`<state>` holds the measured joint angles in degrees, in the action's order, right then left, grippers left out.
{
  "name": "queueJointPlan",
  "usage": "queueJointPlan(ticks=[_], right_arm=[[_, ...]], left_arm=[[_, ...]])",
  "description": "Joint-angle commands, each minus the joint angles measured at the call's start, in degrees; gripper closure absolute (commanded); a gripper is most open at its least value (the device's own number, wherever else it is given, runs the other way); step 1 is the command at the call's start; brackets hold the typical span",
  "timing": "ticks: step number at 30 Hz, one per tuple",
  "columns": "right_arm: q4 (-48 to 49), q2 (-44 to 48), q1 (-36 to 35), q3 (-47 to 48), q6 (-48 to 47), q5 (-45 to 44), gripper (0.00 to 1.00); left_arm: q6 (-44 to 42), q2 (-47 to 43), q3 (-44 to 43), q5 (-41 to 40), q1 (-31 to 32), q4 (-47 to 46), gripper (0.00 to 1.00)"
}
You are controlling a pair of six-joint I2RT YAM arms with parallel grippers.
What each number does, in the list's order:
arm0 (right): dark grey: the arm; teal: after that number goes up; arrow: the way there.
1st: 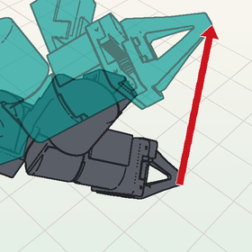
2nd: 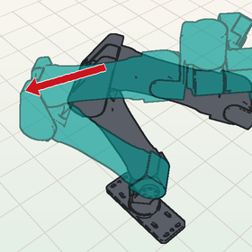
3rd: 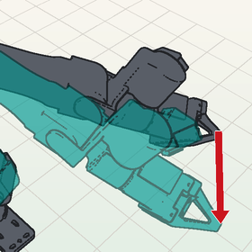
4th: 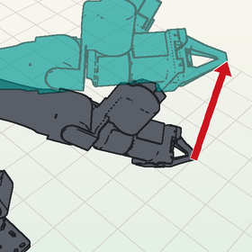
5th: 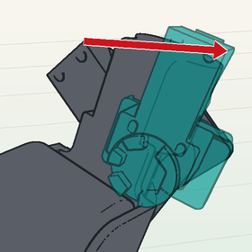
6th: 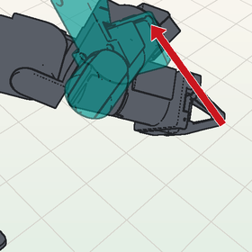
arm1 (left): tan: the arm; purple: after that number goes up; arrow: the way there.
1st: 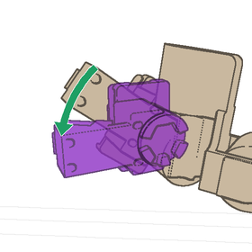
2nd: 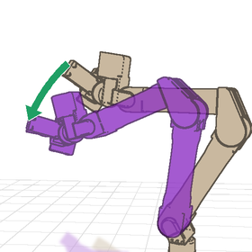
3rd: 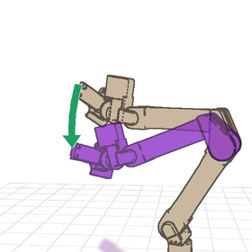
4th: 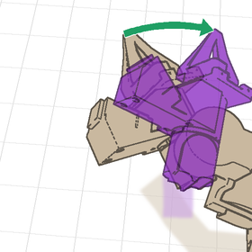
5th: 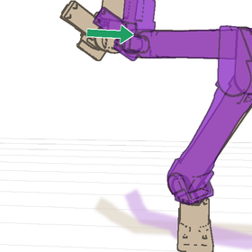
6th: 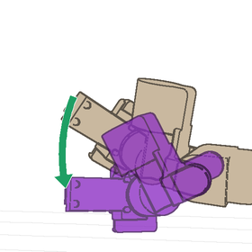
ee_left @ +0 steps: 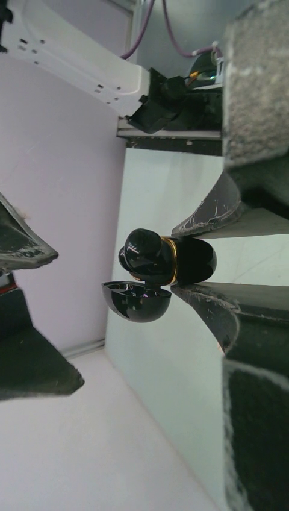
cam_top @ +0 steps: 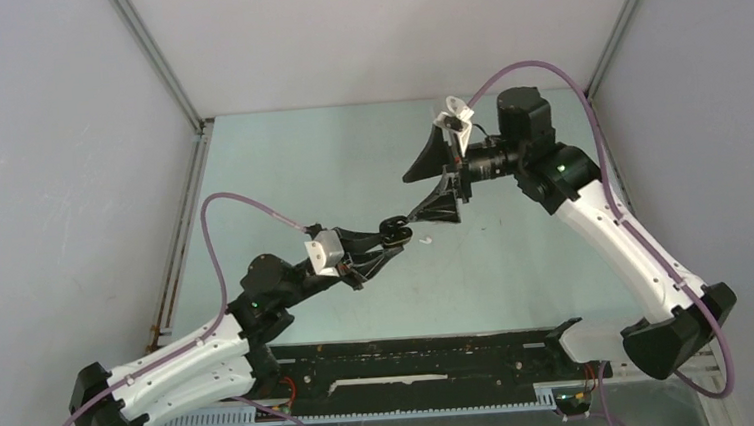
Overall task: Insert the wireless bluetooth earbuds into the charging case
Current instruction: Place the earbud in the charging case.
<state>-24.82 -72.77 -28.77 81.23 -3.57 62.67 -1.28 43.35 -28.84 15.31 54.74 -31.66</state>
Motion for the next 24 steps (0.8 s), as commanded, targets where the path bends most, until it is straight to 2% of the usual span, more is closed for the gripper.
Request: queueJointPlan(ticks=[1,12,24], right_arm=[[-6.09,-1.32,-3.74,3.31,-5.40,-0.42,0.09],[-8.44,-3.09,-7.09,2.82,-9.23,-4.52,0.07],[-12.11,-5.01,-11.30,4.77,-13.64,-12.70,0.05]], left_arm=[[3.67,1.30,1.12,4.77,-1.47,-1.77,1.00],[5.98,5.37,-0.03,9.16,-4.12,-2.74,1.00],[5.08,6.29,-0.25,9.47,-4.69,-2.39,1.00]])
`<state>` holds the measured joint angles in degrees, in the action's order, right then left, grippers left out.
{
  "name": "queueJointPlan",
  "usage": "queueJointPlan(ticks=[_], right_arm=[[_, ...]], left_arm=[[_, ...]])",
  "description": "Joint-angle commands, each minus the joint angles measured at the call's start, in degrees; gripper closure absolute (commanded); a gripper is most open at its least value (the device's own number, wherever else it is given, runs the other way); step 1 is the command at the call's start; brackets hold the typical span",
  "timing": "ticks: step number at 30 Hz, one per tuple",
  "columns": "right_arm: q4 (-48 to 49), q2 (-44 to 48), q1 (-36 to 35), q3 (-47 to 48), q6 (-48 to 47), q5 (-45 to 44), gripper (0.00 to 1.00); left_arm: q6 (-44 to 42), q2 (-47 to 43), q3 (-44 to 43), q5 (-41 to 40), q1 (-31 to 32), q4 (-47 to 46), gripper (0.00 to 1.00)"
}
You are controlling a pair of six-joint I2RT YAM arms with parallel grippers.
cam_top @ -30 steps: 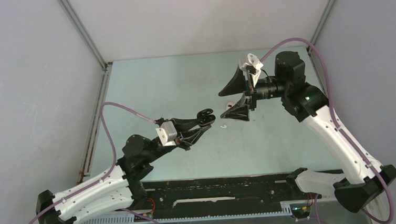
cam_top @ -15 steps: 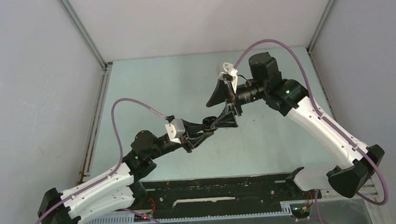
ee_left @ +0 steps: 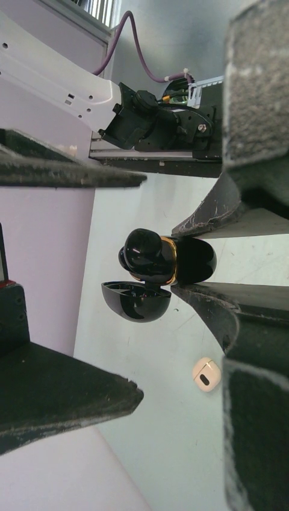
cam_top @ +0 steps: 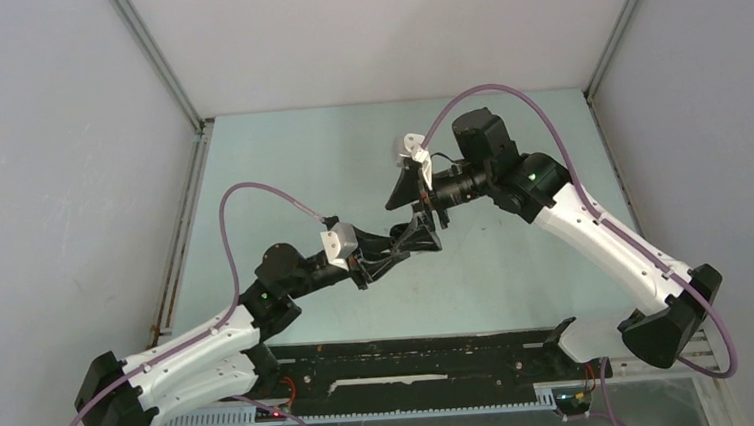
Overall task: Insert the wireless bluetooth earbuds into the charging case
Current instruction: Place the earbud in the charging case.
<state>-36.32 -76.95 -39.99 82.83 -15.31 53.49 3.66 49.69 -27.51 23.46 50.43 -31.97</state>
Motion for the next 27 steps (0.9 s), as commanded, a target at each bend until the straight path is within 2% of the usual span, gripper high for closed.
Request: queueJointPlan(ticks=[1,9,27], right_arm=[[-0.59,-0.98,-0.11,3.10,-1.91,-3.89,0.05],[-0.53,-1.91,0.68,3.12,-1.42,-5.54,0.07],[0.48,-3.47,4.32,3.17,1.46,-0.42,0.08]], left_arm=[[0.08,-0.05,-1.58,1.28,-0.42,-2.05,1.00],[-0.57,-0.35,-1.58,1.65,-0.38,-1.78,1.00],[-1.80,-0.16,-2.03,2.55,-0.51,-0.65,1.00]])
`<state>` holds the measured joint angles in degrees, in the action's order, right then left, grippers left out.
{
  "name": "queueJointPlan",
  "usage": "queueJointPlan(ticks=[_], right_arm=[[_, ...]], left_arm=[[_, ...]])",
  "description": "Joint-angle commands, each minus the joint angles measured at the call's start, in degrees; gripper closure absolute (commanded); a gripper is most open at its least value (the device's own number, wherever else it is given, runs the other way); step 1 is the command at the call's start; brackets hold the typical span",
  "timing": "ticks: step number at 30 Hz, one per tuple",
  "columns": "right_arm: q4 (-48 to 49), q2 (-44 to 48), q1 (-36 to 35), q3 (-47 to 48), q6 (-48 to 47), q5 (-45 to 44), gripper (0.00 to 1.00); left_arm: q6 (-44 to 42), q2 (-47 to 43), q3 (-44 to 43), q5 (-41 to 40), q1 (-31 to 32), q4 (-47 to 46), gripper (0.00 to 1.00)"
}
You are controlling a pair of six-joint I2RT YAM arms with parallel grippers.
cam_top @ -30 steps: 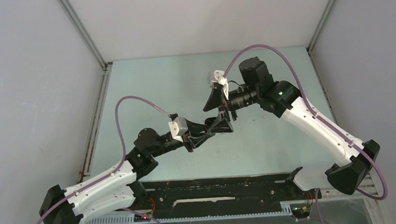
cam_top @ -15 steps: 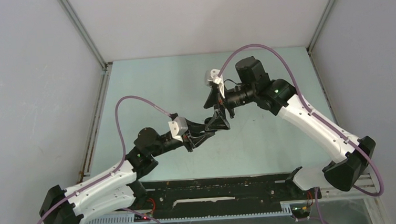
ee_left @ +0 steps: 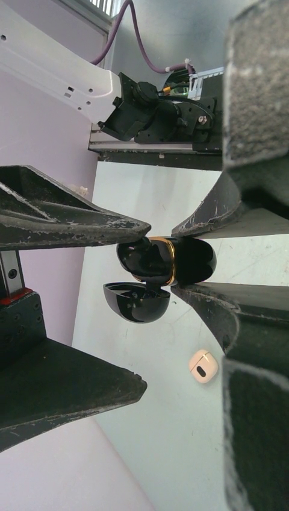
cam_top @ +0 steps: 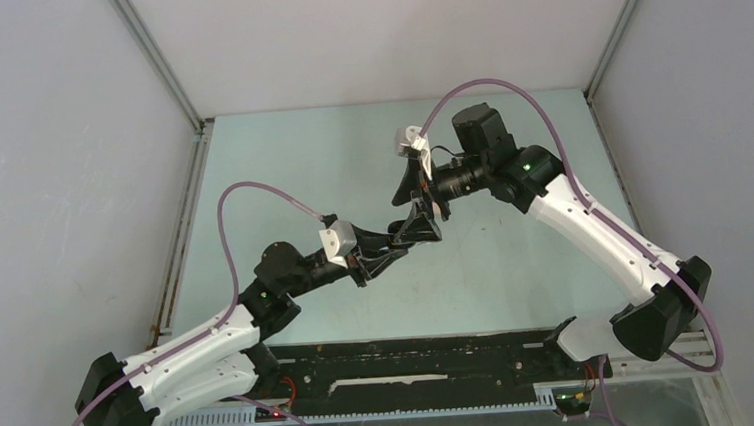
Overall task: Insert the wireless bluetooth earbuds into the charging case
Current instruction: Place the earbud in the charging case.
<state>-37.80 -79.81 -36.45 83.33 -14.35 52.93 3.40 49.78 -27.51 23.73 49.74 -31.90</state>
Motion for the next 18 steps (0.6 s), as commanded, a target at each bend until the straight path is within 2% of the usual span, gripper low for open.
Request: queueJointPlan(ticks=[1,18], right_arm=[[1.95,-0.69,0.82,2.71,0.54,0.19,0.08],[2.37,-1.11,2.16,3.06,1.91,2.99,0.09]], left_arm=[[-1.70,-0.27,-2.04,2.36,0.19,-0.59,1.00],[-2.42,0.22,-2.68,2.96,0.23,0.82,1.00]])
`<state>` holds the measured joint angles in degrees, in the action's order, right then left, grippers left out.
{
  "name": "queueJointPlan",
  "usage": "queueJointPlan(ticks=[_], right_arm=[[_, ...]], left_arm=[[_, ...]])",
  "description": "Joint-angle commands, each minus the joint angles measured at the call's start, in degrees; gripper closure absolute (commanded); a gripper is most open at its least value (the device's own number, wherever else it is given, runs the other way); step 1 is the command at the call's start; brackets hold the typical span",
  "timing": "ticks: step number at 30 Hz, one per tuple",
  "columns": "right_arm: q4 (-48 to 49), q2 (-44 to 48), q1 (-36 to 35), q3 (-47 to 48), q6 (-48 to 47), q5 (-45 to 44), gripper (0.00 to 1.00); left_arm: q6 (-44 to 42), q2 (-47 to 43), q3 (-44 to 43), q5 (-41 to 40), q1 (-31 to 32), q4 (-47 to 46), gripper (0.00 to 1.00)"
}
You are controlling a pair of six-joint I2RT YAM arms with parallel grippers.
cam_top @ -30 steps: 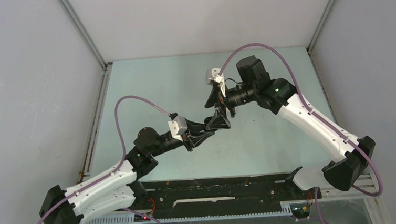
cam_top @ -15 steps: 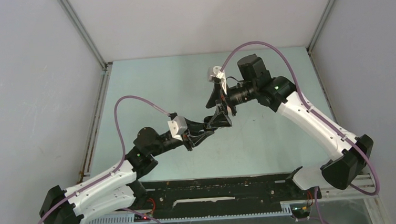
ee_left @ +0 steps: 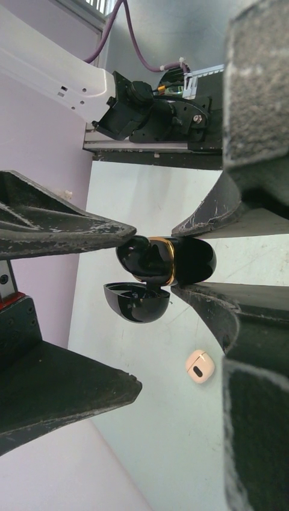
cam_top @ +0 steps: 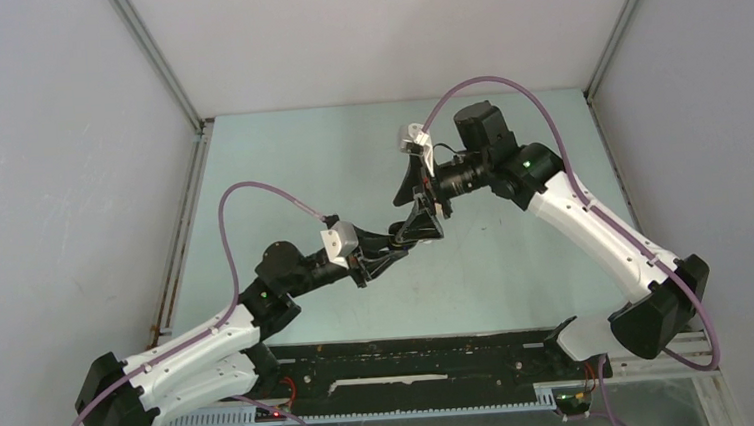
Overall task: Insert the wireless bluetooth earbuds into the charging case
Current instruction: Place the earbud in the charging case.
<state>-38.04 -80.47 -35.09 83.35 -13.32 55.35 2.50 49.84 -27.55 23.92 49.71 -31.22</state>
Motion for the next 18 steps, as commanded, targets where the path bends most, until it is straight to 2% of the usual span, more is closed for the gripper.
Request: queueJointPlan(ticks=[1,11,18], right_arm=[[2.56,-0.55,0.77,3.12,0.92,0.71,0.09],[1.50,-1.51,-0.42,3.57,-0.03,0.39,0.09],[-1.87,0.82,-0.10,2.78,-5.66,0.70,0.07]], left_arm=[[-1.53,0.36,-2.74,2.87,0.26,0.33,1.00],[-1.45,0.59,-2.86,2.88,0.23,0.37,1.00],[-1.01,0.86,-3.01,2.63,0.21,0.45,1.00]])
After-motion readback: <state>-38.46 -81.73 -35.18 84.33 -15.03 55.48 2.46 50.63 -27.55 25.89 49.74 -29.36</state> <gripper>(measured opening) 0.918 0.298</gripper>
